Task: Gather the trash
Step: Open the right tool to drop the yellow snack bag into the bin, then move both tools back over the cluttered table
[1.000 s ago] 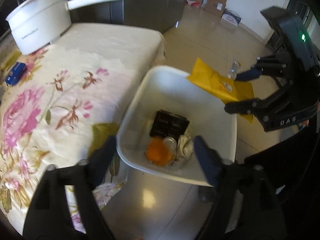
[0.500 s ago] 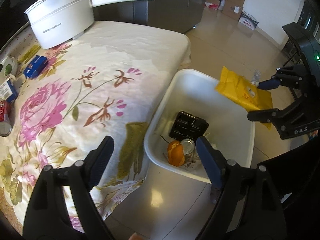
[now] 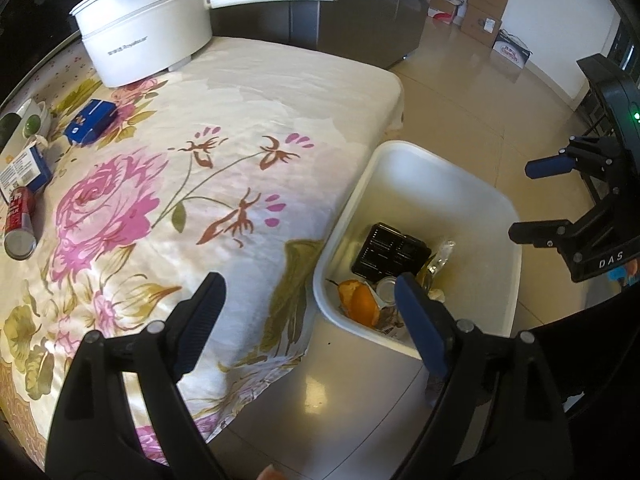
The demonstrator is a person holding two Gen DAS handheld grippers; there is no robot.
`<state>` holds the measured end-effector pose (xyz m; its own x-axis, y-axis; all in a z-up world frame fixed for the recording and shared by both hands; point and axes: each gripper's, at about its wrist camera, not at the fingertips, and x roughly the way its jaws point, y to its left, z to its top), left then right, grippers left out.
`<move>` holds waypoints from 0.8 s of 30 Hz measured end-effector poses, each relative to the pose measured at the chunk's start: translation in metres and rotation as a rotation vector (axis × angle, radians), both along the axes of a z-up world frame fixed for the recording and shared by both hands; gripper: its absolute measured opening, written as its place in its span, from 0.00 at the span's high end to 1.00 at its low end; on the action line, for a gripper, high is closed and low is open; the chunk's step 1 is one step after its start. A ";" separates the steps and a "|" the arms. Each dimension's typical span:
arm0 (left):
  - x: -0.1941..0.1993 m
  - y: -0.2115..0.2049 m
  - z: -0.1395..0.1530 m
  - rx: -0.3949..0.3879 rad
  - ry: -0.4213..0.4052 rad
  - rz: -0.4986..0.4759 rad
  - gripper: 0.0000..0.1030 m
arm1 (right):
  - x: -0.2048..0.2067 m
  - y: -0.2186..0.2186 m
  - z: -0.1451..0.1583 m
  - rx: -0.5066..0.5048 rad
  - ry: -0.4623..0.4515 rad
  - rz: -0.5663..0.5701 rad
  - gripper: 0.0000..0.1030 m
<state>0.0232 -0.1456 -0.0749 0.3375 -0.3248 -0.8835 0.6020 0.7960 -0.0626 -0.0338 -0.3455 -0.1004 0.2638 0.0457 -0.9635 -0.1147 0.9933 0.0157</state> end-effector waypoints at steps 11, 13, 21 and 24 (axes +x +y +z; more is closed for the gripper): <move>0.017 0.032 0.009 -0.018 0.004 0.094 0.16 | 0.015 0.014 0.013 -0.003 -0.037 0.009 0.15; 0.021 0.040 0.011 -0.022 0.006 0.113 0.16 | 0.019 0.018 0.015 0.000 -0.044 0.012 0.15; 0.041 0.081 0.022 -0.045 -0.003 0.216 0.07 | 0.041 0.040 0.028 0.010 -0.083 0.011 0.15; 0.051 0.098 0.026 -0.046 -0.013 0.265 0.05 | 0.050 0.053 0.033 0.004 -0.100 0.015 0.15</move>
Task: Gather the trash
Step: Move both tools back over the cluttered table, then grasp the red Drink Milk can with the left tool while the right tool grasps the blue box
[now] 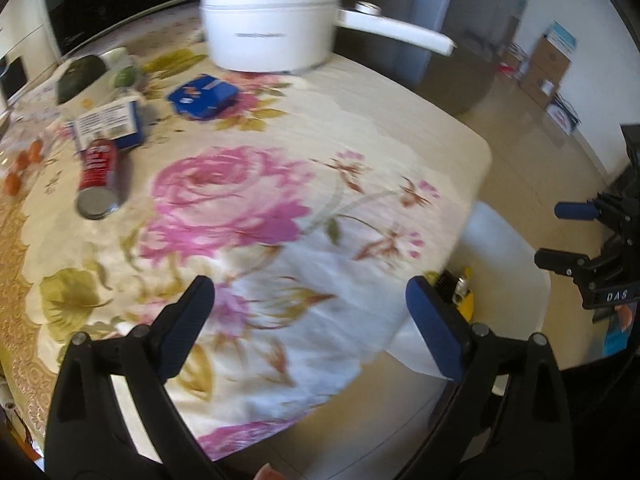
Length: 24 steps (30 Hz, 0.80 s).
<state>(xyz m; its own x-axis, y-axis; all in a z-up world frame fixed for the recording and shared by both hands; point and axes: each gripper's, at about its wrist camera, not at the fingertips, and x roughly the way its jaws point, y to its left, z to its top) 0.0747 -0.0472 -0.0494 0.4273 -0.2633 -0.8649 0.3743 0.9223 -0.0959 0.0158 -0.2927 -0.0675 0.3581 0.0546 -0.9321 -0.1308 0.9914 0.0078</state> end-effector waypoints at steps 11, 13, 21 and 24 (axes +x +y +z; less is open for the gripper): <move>0.047 0.074 0.008 0.001 -0.012 0.204 0.03 | 0.048 0.055 0.025 -0.010 -0.127 0.000 0.02; 0.059 0.089 0.005 0.010 0.009 0.243 0.03 | 0.059 0.063 0.026 -0.003 -0.125 0.013 0.02; 0.111 0.141 -0.004 -0.033 0.055 0.354 0.03 | 0.128 0.100 0.029 0.027 -0.150 0.065 0.02; 0.131 0.149 -0.009 -0.014 0.053 0.375 0.03 | 0.155 0.117 0.024 0.031 -0.159 0.091 0.02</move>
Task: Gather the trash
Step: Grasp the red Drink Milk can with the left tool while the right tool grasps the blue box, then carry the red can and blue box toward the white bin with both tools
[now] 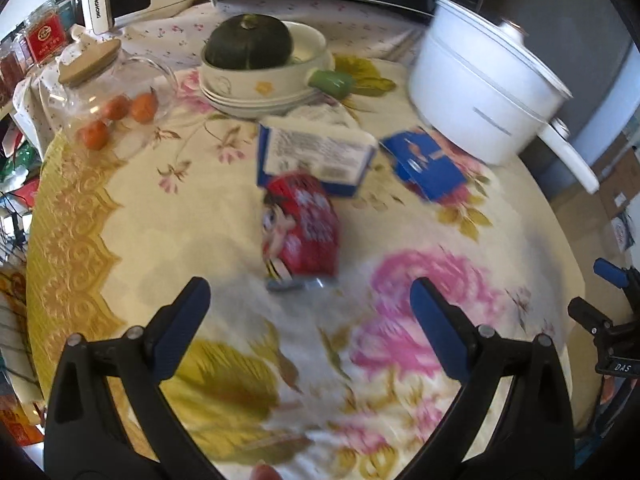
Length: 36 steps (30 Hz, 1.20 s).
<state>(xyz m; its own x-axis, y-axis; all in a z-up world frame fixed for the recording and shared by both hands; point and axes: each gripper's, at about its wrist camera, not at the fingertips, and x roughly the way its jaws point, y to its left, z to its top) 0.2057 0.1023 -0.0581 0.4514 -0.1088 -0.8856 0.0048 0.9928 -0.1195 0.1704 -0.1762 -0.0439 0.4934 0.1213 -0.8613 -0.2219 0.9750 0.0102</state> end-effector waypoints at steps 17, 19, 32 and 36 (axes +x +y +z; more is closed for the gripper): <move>0.051 0.016 -0.042 -0.145 0.060 -0.085 0.22 | 0.137 0.105 -0.054 0.031 -0.025 0.132 0.02; 0.052 0.018 -0.044 -0.159 0.057 -0.089 0.27 | 0.145 0.110 -0.059 0.026 -0.025 0.132 0.02; 0.050 0.024 -0.045 -0.175 0.064 -0.097 0.37 | 0.160 0.120 -0.076 0.018 0.017 0.123 0.28; 0.054 0.026 -0.049 -0.209 0.093 -0.052 0.37 | 0.148 0.112 -0.066 0.022 0.015 0.116 0.28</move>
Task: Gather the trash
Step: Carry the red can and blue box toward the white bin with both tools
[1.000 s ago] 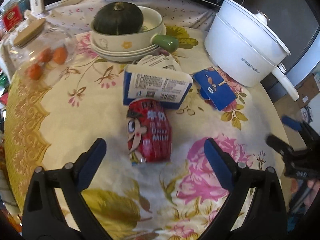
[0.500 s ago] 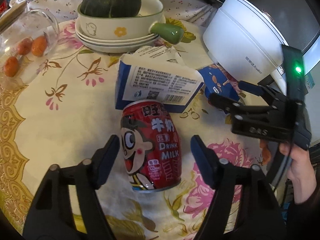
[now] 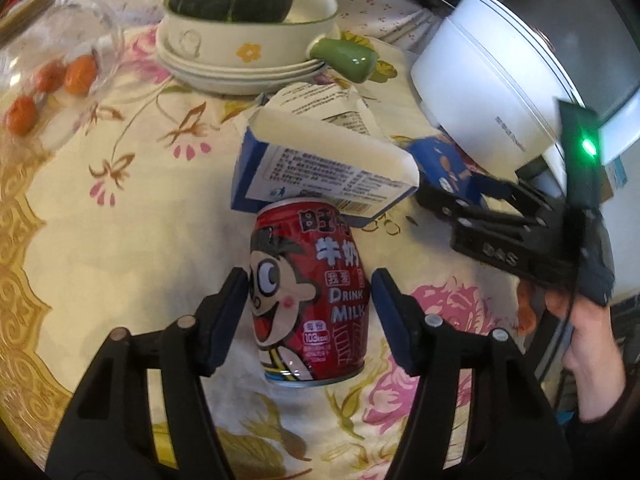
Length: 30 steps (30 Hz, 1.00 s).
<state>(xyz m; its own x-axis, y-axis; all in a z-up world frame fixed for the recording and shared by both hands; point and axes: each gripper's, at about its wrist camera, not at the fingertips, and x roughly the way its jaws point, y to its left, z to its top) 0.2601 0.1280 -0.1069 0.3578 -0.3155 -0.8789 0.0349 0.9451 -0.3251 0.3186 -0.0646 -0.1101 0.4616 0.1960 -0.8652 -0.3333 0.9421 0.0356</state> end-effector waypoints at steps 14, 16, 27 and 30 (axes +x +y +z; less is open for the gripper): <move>-0.036 -0.038 0.011 0.094 -0.050 -0.017 0.37 | -0.087 -0.037 0.049 -0.014 -0.037 0.008 0.28; -0.047 -0.043 0.018 0.091 -0.062 -0.020 0.37 | -0.103 -0.045 0.055 -0.012 -0.039 0.006 0.28; -0.112 -0.066 0.057 0.079 -0.117 -0.061 0.37 | -0.175 -0.083 0.068 -0.005 -0.037 -0.025 0.28; -0.125 -0.074 0.062 0.075 -0.127 -0.079 0.37 | -0.192 -0.093 0.071 -0.011 -0.040 -0.035 0.28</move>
